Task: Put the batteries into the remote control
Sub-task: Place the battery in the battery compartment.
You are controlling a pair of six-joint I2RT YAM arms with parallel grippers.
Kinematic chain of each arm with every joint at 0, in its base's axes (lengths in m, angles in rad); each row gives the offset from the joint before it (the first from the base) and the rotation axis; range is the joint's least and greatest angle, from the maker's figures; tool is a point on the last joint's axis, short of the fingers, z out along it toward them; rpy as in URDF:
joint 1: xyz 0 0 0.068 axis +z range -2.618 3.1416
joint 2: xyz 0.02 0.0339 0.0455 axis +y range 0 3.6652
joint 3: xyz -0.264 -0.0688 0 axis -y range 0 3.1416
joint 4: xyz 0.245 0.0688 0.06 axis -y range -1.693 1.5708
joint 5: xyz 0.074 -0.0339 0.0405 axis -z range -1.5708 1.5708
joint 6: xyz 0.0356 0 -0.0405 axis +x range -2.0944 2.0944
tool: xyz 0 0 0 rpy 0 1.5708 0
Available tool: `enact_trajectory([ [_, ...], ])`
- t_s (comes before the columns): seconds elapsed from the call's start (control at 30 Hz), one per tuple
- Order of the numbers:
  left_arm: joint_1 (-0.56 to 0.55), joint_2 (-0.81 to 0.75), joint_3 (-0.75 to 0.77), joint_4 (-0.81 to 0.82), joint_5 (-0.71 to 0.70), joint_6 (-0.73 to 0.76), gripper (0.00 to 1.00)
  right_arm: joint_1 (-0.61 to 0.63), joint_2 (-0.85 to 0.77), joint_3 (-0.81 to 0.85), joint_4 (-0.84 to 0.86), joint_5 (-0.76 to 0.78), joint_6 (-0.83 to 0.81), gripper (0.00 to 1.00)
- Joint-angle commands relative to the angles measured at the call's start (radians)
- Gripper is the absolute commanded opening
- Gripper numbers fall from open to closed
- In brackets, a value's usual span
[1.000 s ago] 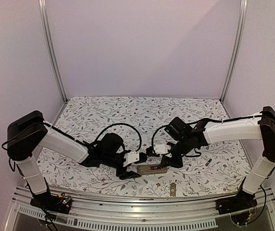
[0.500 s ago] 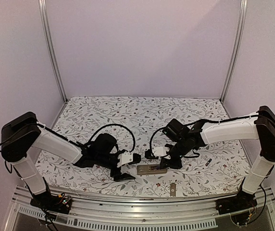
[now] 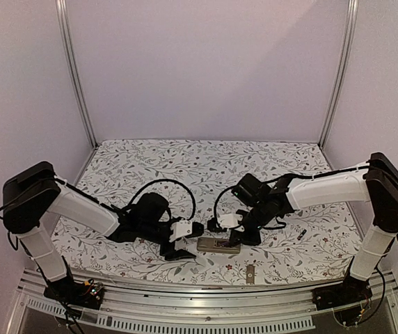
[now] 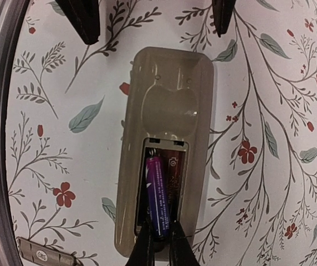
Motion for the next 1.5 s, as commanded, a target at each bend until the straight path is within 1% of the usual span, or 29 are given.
enact_trajectory([
  [0.0,0.003,0.050,0.028,0.014,0.027,0.000,0.77,0.015,0.026,0.010,0.024,-0.029,0.045,0.00],
  [0.1,0.003,0.066,0.034,0.030,0.033,-0.001,0.77,0.015,0.024,0.011,0.038,-0.033,0.093,0.00],
  [0.27,0.001,0.089,0.041,0.079,0.033,0.005,0.80,0.015,0.020,0.029,0.040,-0.050,0.195,0.00],
  [0.37,0.001,0.097,0.041,0.108,0.031,0.002,0.79,0.016,0.008,0.023,0.044,-0.062,0.263,0.00],
  [0.5,-0.017,0.080,0.042,0.126,0.033,-0.008,0.73,0.025,-0.003,0.001,0.069,-0.055,0.330,0.00],
  [0.63,-0.065,0.061,0.053,0.146,0.011,0.009,0.62,0.027,-0.009,-0.015,0.090,-0.045,0.377,0.00],
  [0.7,-0.071,0.050,0.057,0.149,0.019,0.009,0.60,0.028,-0.017,-0.028,0.103,-0.033,0.396,0.00],
  [0.8,-0.072,0.046,0.042,0.145,0.021,0.037,0.61,0.033,-0.037,-0.055,0.125,-0.026,0.417,0.00],
  [0.9,-0.072,0.037,0.026,0.126,-0.019,0.082,0.62,0.038,-0.062,-0.071,0.138,-0.019,0.438,0.00],
  [1.07,-0.073,-0.005,0.049,0.074,0.006,0.086,0.63,0.038,-0.126,-0.089,0.133,-0.007,0.505,0.00],
  [1.2,-0.073,-0.009,0.079,0.035,0.026,0.090,0.62,0.038,-0.196,-0.111,0.133,-0.037,0.600,0.00],
  [1.23,-0.074,-0.012,0.082,0.037,0.030,0.087,0.60,0.038,-0.213,-0.120,0.134,-0.049,0.624,0.00],
  [1.37,-0.080,-0.019,0.088,0.064,0.056,0.065,0.54,0.038,-0.233,-0.171,0.185,-0.108,0.818,0.00],
  [1.47,-0.099,-0.007,0.091,0.101,0.032,0.059,0.48,0.038,-0.233,-0.197,0.226,-0.134,0.911,0.00],
])
